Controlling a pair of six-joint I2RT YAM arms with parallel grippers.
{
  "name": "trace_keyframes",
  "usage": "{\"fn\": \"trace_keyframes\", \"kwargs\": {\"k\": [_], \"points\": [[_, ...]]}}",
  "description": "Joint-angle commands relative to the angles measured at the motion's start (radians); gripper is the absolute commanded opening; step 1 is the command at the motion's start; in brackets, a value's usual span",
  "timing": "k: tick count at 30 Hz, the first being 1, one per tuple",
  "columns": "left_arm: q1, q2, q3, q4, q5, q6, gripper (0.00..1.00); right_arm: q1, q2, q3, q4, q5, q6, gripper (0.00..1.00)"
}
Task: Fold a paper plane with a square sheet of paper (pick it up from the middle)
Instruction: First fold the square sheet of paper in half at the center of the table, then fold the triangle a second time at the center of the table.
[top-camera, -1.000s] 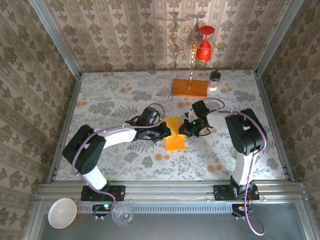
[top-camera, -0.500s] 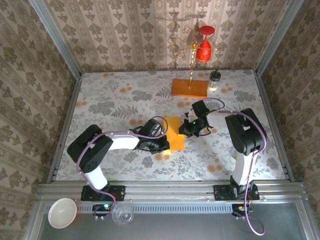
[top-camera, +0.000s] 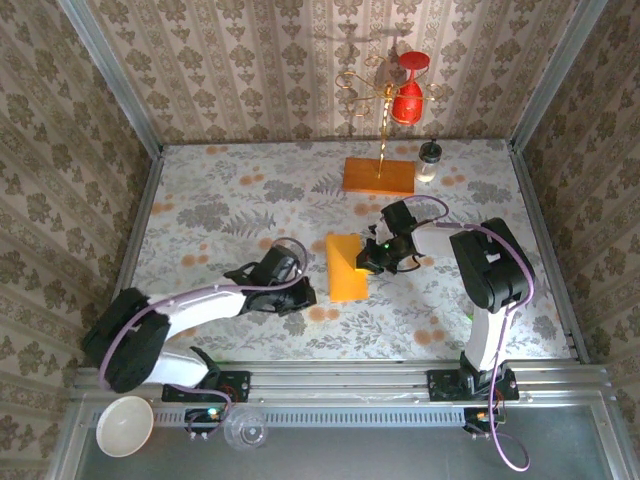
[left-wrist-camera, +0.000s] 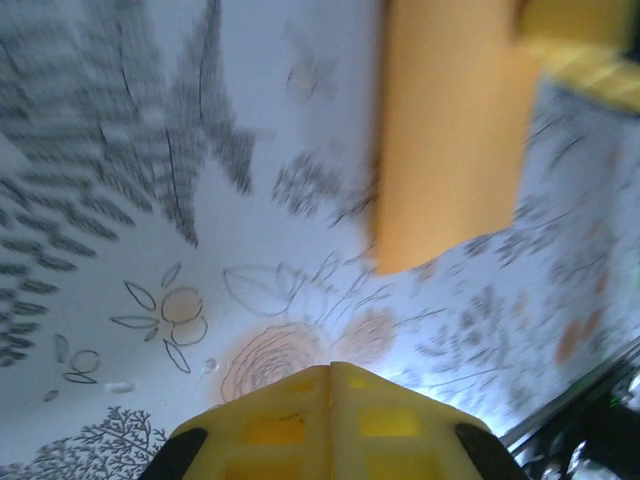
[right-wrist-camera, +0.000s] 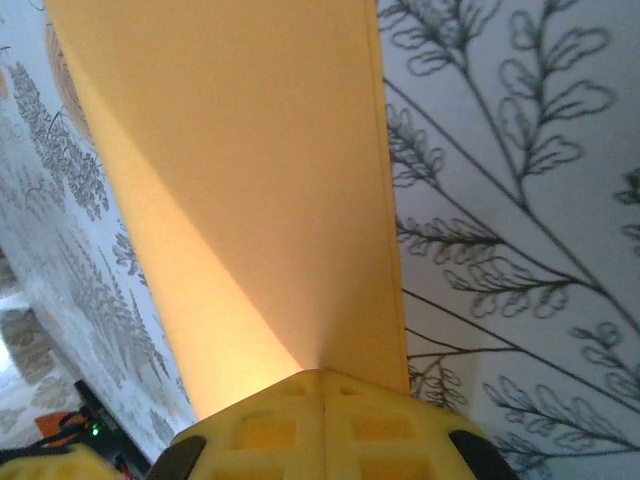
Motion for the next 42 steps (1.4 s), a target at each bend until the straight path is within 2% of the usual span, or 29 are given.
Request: {"fn": "trace_keyframes", "kwargs": {"k": [1, 6, 11, 13, 17, 21, 24, 32, 42], "points": [[0.038, -0.055, 0.002, -0.013, -0.084, -0.015, 0.14, 0.092, 0.083, -0.064, -0.08, 0.284, 0.123, 0.01], [0.124, -0.007, 0.049, 0.02, 0.004, 0.016, 0.22, 0.158, 0.063, -0.04, 0.028, 0.278, 0.29, 0.02], [0.198, 0.111, 0.125, 0.055, 0.132, 0.075, 0.26, 0.161, 0.015, 0.034, -0.009, 0.245, 0.211, 0.03], [0.209, 0.161, 0.159, 0.083, 0.166, 0.088, 0.26, 0.161, -0.03, 0.048, -0.033, 0.22, 0.157, 0.07], [0.211, 0.268, 0.243, 0.105, 0.22, 0.121, 0.28, 0.158, -0.167, 0.017, -0.054, 0.225, 0.121, 0.21], [0.222, 0.369, 0.315, 0.092, 0.246, 0.166, 0.28, 0.143, -0.291, -0.066, -0.019, 0.274, 0.19, 0.33], [0.225, 0.424, 0.348, 0.102, 0.28, 0.173, 0.28, 0.134, -0.369, -0.143, 0.008, 0.311, 0.253, 0.36], [0.244, 0.509, 0.38, 0.079, 0.257, 0.167, 0.28, 0.126, -0.445, -0.256, 0.051, 0.288, 0.32, 0.38], [0.26, 0.575, 0.393, 0.059, 0.254, 0.114, 0.27, 0.138, -0.356, -0.345, 0.235, 0.1, 0.393, 0.43]]}}
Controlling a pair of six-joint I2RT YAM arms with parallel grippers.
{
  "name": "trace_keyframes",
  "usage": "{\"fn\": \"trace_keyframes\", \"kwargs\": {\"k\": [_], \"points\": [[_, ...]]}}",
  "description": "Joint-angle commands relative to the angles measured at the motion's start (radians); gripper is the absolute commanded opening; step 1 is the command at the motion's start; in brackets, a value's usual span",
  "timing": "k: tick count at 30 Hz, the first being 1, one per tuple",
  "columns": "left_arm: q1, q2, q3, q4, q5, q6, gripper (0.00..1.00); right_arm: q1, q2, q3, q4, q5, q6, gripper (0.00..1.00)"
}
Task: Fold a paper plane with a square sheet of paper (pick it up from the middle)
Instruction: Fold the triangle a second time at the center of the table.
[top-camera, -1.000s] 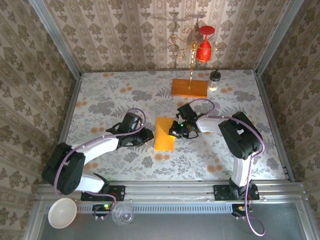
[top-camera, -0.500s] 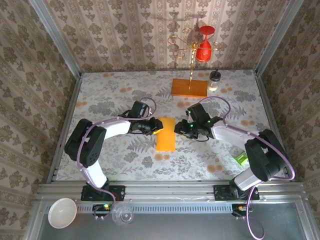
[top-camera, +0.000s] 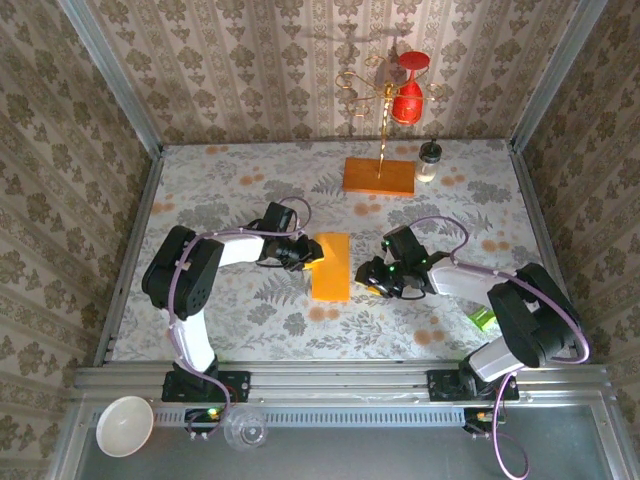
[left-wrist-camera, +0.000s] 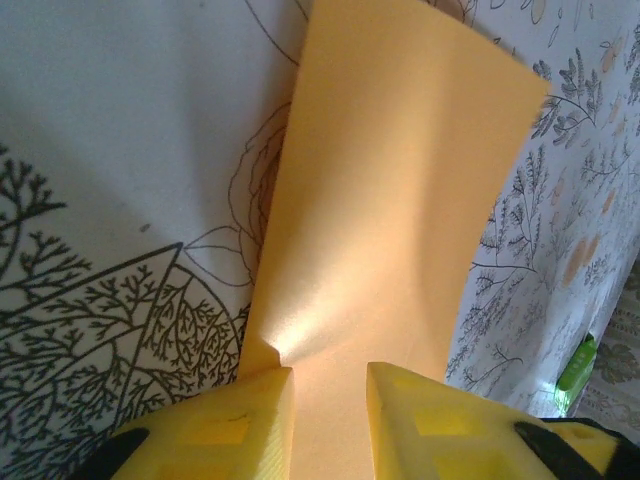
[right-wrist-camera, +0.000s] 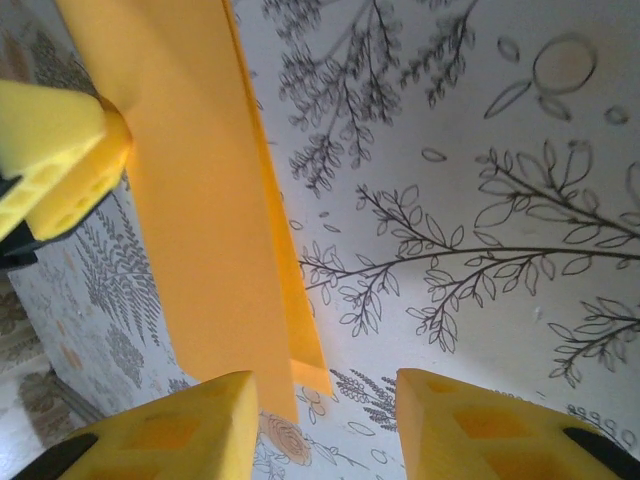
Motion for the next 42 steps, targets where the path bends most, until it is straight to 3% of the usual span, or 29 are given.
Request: {"fn": "trace_keyframes", "kwargs": {"k": [1, 10, 21, 42], "points": [[0.0, 0.033, 0.021, -0.039, -0.007, -0.028, 0.27, 0.014, 0.049, -0.015, 0.086, -0.085, 0.047, 0.43], [-0.004, 0.039, 0.017, -0.037, -0.022, -0.057, 0.27, 0.042, 0.117, 0.006, 0.137, -0.124, 0.074, 0.41], [-0.007, 0.05, 0.026, -0.04, -0.014, -0.058, 0.27, 0.06, 0.131, -0.015, 0.205, -0.152, 0.106, 0.3], [-0.012, 0.033, 0.024, -0.039, -0.002, -0.054, 0.27, 0.056, 0.108, -0.002, 0.184, -0.047, 0.095, 0.17]]}}
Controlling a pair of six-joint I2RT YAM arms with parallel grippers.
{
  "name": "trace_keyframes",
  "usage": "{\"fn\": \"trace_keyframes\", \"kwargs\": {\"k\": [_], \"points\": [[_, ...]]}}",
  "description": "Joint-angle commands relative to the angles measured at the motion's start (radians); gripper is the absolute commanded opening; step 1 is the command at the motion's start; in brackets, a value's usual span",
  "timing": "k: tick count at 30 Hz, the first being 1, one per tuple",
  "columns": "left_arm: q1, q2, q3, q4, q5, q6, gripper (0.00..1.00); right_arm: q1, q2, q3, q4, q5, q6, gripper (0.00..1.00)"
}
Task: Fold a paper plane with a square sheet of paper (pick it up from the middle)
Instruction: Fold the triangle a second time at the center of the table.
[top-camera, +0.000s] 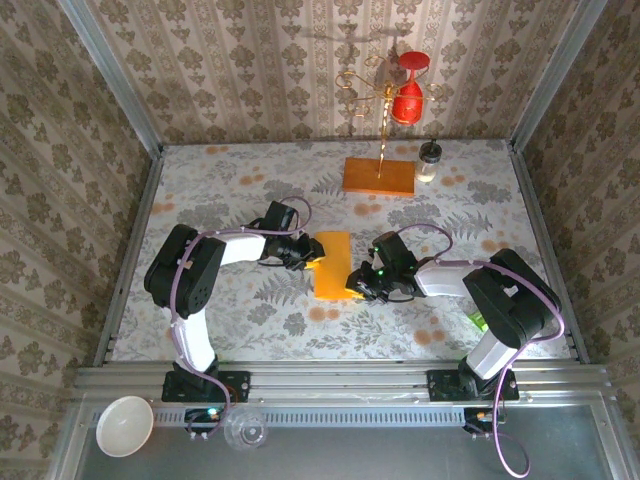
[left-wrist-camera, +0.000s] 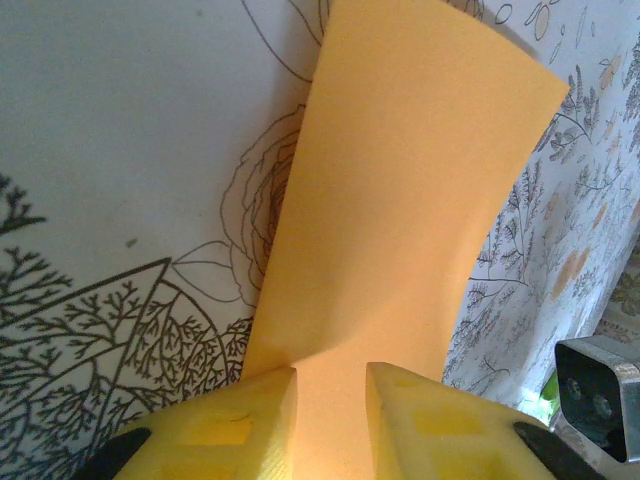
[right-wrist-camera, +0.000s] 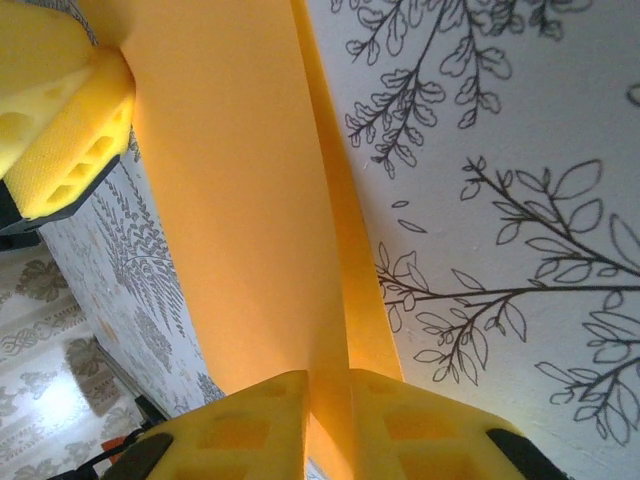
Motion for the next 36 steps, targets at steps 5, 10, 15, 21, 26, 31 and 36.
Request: {"fn": "trace_keyframes", "kwargs": {"k": [5, 10, 15, 21, 26, 31, 36], "points": [[-0.007, -0.01, 0.04, -0.047, 0.019, 0.006, 0.27, -0.004, -0.037, 0.008, -0.05, 0.037, -0.016, 0.09], [-0.007, -0.054, 0.112, -0.109, 0.032, 0.095, 0.28, -0.009, -0.086, -0.001, -0.122, 0.048, -0.052, 0.04], [0.004, -0.027, 0.144, -0.155, 0.008, 0.137, 0.27, -0.014, -0.115, -0.014, -0.142, 0.026, -0.068, 0.03], [0.004, 0.031, 0.166, -0.146, 0.033, 0.138, 0.24, -0.014, -0.118, -0.005, -0.142, 0.003, -0.074, 0.01], [0.005, 0.067, 0.165, -0.173, 0.002, 0.14, 0.22, -0.015, -0.113, 0.015, -0.145, -0.003, -0.078, 0.0], [0.005, 0.097, 0.158, -0.178, -0.006, 0.134, 0.21, -0.015, -0.099, 0.045, -0.153, -0.026, -0.089, 0.0], [0.005, 0.106, 0.146, -0.177, -0.019, 0.128, 0.2, -0.011, -0.07, 0.095, -0.146, -0.047, -0.092, 0.0]]}}
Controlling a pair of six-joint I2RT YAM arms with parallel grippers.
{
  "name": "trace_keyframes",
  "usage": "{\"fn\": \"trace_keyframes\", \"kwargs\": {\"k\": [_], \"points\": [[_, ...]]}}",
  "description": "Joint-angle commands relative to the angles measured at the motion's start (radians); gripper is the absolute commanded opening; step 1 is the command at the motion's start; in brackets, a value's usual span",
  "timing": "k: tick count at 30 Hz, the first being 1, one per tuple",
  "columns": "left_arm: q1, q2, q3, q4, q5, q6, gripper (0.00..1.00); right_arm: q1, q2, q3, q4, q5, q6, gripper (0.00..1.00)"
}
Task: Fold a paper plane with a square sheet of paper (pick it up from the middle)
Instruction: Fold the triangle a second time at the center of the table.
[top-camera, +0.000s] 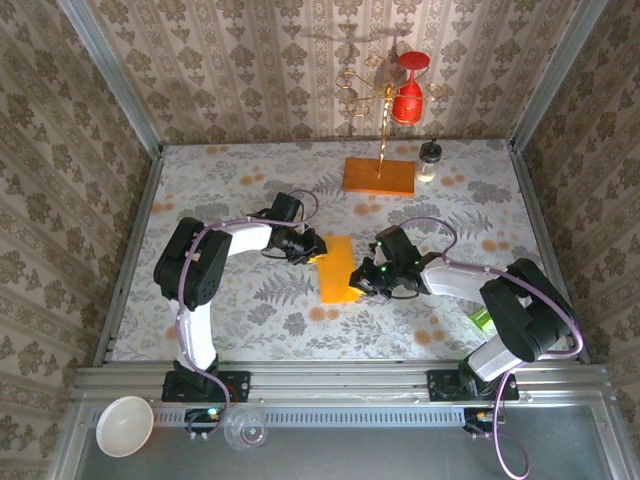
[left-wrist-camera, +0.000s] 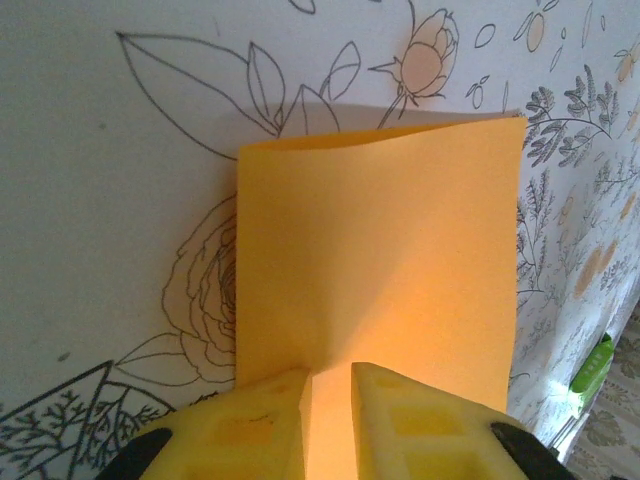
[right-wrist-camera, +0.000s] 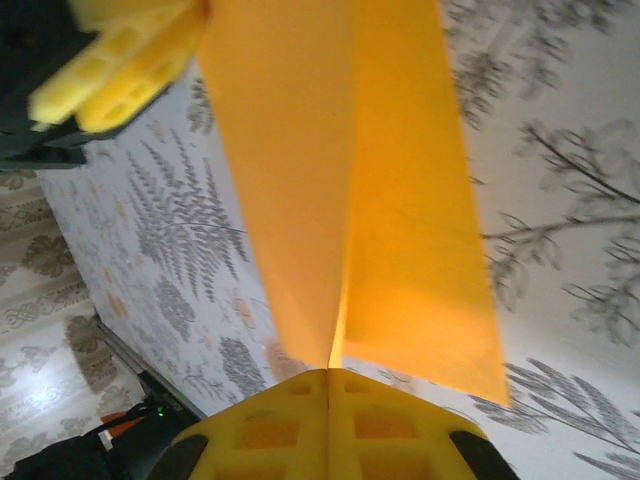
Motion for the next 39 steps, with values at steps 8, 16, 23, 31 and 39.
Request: {"fn": "trace_keyframes", "kwargs": {"k": [8, 16, 23, 31, 39], "points": [[0.005, 0.026, -0.021, -0.013, -0.025, 0.002, 0.2, 0.021, 0.124, 0.142, 0.01, -0.024, -0.023, 0.0], [0.004, 0.023, -0.039, -0.001, -0.021, -0.004, 0.2, 0.053, 0.213, 0.196, 0.018, 0.002, -0.024, 0.0], [0.002, 0.025, -0.045, 0.01, -0.019, -0.013, 0.2, 0.073, 0.262, 0.22, 0.037, 0.051, -0.015, 0.0], [0.001, 0.022, -0.053, 0.016, -0.019, -0.02, 0.2, 0.074, 0.288, 0.21, 0.11, 0.083, 0.027, 0.0], [0.001, 0.021, -0.059, 0.018, -0.021, -0.024, 0.2, 0.074, 0.302, 0.2, 0.133, 0.09, 0.042, 0.0]]}}
